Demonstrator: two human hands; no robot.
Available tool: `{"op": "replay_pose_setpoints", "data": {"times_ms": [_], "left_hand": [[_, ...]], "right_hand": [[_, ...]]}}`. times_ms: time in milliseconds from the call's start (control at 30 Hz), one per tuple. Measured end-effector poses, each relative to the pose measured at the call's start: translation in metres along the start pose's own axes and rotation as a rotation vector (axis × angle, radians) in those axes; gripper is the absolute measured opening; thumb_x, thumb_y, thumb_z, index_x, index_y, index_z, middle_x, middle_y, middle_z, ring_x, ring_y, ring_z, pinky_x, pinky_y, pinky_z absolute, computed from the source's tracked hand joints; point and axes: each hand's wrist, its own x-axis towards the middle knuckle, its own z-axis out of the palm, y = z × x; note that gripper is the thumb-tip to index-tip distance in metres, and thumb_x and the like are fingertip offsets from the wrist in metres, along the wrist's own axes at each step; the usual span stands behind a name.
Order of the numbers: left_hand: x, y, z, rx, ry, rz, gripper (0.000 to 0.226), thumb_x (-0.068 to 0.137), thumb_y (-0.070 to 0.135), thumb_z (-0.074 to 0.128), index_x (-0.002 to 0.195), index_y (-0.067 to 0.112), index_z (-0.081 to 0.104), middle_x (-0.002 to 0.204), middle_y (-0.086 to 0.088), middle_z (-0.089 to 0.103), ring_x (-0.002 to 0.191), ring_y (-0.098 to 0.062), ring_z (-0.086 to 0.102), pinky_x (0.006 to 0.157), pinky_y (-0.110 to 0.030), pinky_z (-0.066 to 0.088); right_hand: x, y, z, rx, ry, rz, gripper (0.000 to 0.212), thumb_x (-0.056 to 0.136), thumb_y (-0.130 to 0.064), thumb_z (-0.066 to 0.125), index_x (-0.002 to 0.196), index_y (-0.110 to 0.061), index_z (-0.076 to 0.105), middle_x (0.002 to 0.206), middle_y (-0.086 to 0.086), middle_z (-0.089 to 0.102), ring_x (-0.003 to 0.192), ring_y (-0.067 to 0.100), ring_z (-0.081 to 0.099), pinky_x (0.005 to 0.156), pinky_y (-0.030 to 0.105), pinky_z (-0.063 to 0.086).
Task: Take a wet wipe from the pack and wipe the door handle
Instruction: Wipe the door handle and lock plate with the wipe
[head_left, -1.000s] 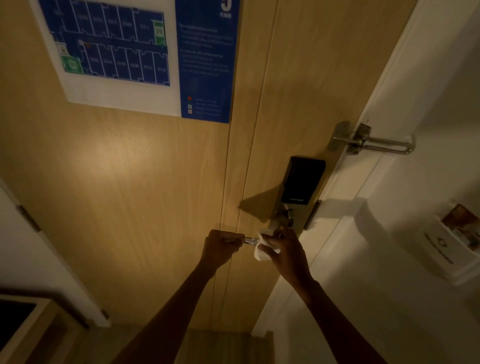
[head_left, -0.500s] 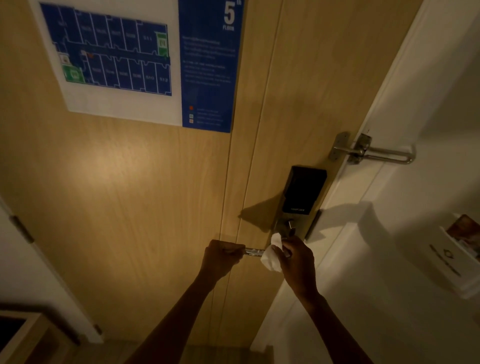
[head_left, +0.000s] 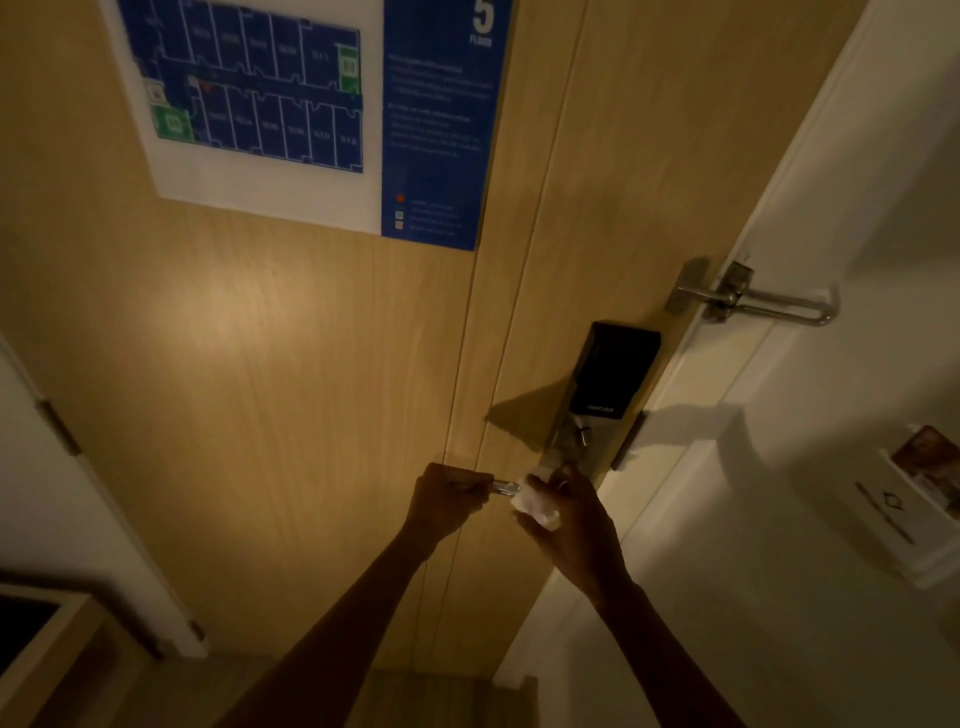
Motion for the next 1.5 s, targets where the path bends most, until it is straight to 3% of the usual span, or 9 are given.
{"op": "replay_pose_setpoints", "data": {"times_ms": [100,300,600,733,900,1000,1167,1300,1500], "left_hand": [[0.000,-0.002,-0.001,-0.021,-0.006,-0.010,0.022,0.078,0.006,0.074,0.079,0.028,0.077,0.072,-0.010,0.075,0.063,-0.019,0.069,0.071,-0.043,0.058],[0.003,0.002,0.000,0.011,-0.007,-0.010,0.013,0.080,0.006,0.072,0.090,0.013,0.076,0.075,-0.008,0.074,0.066,-0.015,0.069,0.070,-0.035,0.059],[0.003,-0.004,-0.002,-0.076,-0.027,-0.007,0.019,0.077,-0.004,0.071,0.095,0.000,0.074,0.074,-0.013,0.072,0.061,-0.014,0.066,0.060,-0.019,0.055],[0.005,-0.005,-0.005,-0.028,-0.012,0.027,0.012,0.078,0.006,0.074,0.089,0.009,0.077,0.080,-0.016,0.075,0.069,-0.023,0.069,0.071,-0.032,0.059],[0.007,-0.006,-0.007,-0.035,-0.033,0.061,0.010,0.076,0.006,0.075,0.083,0.014,0.077,0.076,-0.010,0.074,0.067,-0.017,0.070,0.069,-0.030,0.059],[0.009,-0.005,-0.008,-0.023,-0.030,0.039,0.013,0.075,0.009,0.077,0.078,0.022,0.077,0.074,-0.009,0.074,0.067,-0.020,0.070,0.070,-0.035,0.059],[0.009,-0.007,-0.007,-0.027,-0.046,0.067,0.011,0.076,0.007,0.076,0.087,0.008,0.077,0.073,-0.014,0.073,0.065,-0.022,0.067,0.070,-0.037,0.057],[0.008,-0.007,-0.007,-0.019,-0.038,0.043,0.010,0.077,0.009,0.075,0.086,0.012,0.077,0.077,-0.015,0.074,0.068,-0.024,0.069,0.075,-0.043,0.059],[0.011,-0.009,-0.008,0.007,-0.045,0.070,0.010,0.076,0.011,0.076,0.081,0.020,0.077,0.078,-0.017,0.075,0.073,-0.034,0.071,0.075,-0.050,0.059]], "right_hand": [[0.006,-0.001,0.004,-0.019,0.020,0.018,0.038,0.083,-0.029,0.071,0.120,-0.022,0.065,0.121,0.007,0.059,0.103,0.016,0.063,0.080,0.016,0.052],[0.001,0.009,-0.002,-0.104,0.021,-0.116,0.047,0.071,-0.008,0.081,0.116,-0.016,0.068,0.118,0.008,0.065,0.104,0.021,0.065,0.080,0.026,0.057],[0.014,-0.009,0.000,0.283,0.157,0.135,0.029,0.081,-0.018,0.074,0.110,-0.014,0.071,0.109,-0.002,0.069,0.098,0.002,0.062,0.076,-0.002,0.043],[0.018,-0.018,0.007,0.226,0.124,0.108,0.028,0.082,-0.024,0.072,0.110,-0.016,0.071,0.105,-0.001,0.068,0.094,0.000,0.056,0.075,0.003,0.043],[0.014,-0.008,0.010,0.122,0.068,0.058,0.029,0.082,-0.028,0.071,0.108,-0.015,0.072,0.109,0.002,0.064,0.097,0.010,0.060,0.076,0.014,0.052],[0.012,0.000,0.004,0.144,0.084,0.106,0.026,0.081,-0.021,0.074,0.105,-0.011,0.072,0.108,0.004,0.068,0.098,0.014,0.064,0.077,0.009,0.047],[0.018,-0.005,0.004,0.200,0.206,0.226,0.027,0.079,-0.022,0.076,0.100,-0.006,0.072,0.099,0.005,0.072,0.089,0.014,0.066,0.073,0.015,0.047],[0.016,-0.013,0.011,0.201,0.151,0.166,0.024,0.080,-0.022,0.075,0.100,-0.010,0.072,0.103,0.004,0.069,0.094,0.008,0.060,0.077,0.006,0.041],[0.016,0.005,0.002,0.180,0.185,0.229,0.029,0.079,-0.023,0.076,0.102,-0.007,0.071,0.104,0.006,0.071,0.094,0.018,0.067,0.079,0.022,0.052]]}}
